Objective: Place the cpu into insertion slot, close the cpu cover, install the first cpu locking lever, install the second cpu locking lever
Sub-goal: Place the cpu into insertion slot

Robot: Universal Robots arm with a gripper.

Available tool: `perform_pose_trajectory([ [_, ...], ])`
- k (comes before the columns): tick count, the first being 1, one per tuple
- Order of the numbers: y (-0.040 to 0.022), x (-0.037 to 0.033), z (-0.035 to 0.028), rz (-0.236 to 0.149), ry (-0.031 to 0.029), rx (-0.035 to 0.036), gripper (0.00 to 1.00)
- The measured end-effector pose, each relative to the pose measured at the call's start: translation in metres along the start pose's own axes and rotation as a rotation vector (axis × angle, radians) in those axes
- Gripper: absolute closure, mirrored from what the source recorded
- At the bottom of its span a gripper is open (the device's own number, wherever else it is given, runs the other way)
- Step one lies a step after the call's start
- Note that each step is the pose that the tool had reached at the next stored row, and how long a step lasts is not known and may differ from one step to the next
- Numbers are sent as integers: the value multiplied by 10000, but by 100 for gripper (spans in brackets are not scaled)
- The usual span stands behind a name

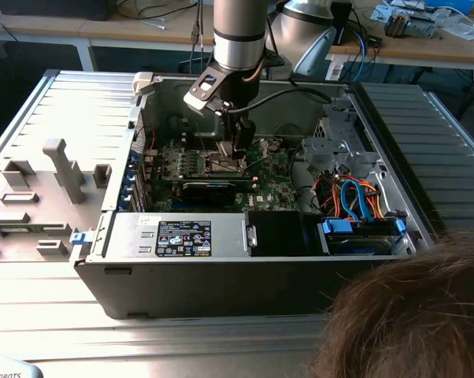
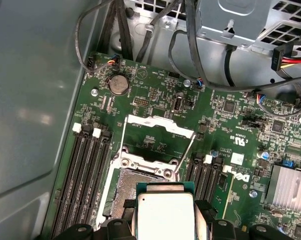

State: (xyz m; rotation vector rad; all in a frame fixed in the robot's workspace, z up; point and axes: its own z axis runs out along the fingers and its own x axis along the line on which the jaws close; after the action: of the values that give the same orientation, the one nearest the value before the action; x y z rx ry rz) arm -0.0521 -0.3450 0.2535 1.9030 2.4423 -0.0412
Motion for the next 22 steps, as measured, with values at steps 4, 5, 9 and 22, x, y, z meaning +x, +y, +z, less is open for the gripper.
perform_pose_trajectory([
  [4,0,0,2,57,0,3,45],
  [5,0,0,3,76,0,4,45],
  [9,0,0,5,149,0,8,45],
  [22,0,0,11,382,-3,20,45],
])
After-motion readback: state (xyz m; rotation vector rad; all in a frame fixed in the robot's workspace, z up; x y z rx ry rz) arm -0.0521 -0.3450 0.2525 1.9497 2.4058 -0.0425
